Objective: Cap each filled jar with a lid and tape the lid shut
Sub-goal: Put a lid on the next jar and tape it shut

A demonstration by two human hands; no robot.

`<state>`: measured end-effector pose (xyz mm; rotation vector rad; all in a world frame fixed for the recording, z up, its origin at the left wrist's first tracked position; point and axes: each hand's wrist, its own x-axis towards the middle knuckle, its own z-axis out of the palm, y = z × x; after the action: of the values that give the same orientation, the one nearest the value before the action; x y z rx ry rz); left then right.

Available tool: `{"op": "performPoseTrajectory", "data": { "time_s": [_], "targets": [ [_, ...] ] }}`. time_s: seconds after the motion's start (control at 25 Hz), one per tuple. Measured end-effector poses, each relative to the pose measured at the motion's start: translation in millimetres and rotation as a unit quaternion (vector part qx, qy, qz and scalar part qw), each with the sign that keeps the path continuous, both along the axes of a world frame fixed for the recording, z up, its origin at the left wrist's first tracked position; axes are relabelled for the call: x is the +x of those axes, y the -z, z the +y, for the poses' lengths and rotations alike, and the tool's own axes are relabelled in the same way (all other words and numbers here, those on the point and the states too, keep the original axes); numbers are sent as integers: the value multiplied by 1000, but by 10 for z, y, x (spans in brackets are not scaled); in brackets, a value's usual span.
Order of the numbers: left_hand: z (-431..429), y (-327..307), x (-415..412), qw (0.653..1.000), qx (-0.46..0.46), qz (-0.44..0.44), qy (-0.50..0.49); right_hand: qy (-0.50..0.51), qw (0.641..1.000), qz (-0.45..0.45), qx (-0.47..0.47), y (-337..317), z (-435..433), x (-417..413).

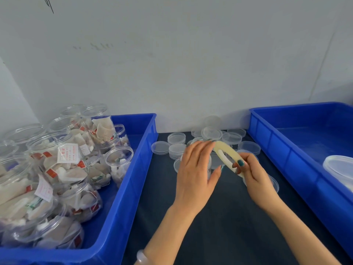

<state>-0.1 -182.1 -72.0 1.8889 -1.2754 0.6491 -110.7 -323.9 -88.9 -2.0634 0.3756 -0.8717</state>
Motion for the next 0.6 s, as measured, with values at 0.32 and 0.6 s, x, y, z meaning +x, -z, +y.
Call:
{"op": "performPoseTrajectory", "data": {
  "time_s": [0.32,0.6],
  "targets": [
    [-138,-158,-135,978,-58,202,2,-78,995,-59,14,-80,275,-5],
    [-86,-227,-27,931,-184,313,26,-40,997,-22,-61,-20,258,-9]
  ]
}}
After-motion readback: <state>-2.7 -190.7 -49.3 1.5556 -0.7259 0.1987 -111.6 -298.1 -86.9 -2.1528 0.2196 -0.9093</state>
